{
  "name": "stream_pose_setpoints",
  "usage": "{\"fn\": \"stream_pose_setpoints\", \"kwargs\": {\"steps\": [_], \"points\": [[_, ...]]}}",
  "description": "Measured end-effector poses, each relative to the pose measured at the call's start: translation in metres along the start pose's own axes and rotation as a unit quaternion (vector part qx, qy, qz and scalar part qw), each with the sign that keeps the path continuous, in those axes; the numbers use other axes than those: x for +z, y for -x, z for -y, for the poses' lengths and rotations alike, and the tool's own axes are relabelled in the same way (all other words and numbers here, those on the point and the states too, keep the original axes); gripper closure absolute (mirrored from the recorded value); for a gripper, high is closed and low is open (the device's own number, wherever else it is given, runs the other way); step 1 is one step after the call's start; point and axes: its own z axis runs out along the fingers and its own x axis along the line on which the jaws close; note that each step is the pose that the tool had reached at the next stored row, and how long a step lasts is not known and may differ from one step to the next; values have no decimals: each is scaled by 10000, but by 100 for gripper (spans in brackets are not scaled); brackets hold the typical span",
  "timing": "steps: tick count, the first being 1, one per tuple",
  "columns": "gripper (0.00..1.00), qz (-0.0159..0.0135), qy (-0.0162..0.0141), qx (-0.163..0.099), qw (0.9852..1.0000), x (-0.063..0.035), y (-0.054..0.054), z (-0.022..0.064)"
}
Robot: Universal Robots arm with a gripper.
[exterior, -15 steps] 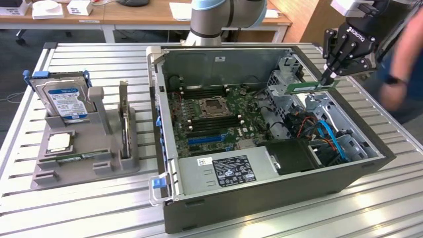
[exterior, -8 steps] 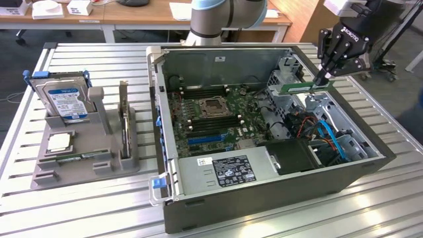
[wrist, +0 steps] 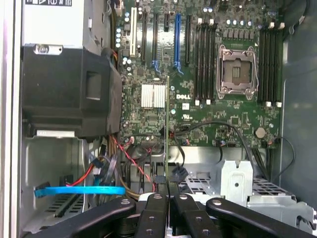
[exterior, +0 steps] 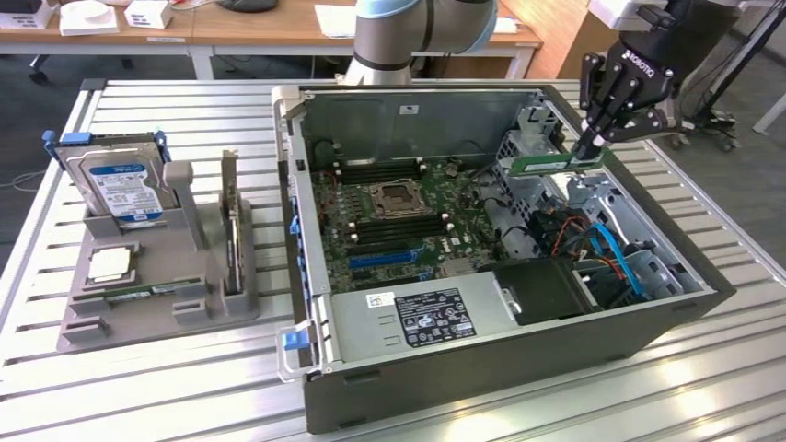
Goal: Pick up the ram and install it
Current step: 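Pick up the ram and move it above insertion slot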
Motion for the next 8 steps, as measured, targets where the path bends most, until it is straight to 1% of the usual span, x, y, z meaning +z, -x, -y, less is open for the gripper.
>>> {"fn": "stream_pose_setpoints", "kwargs": {"steps": [8], "points": [[89, 0, 0, 3, 10000, 11, 10, -169]]}}
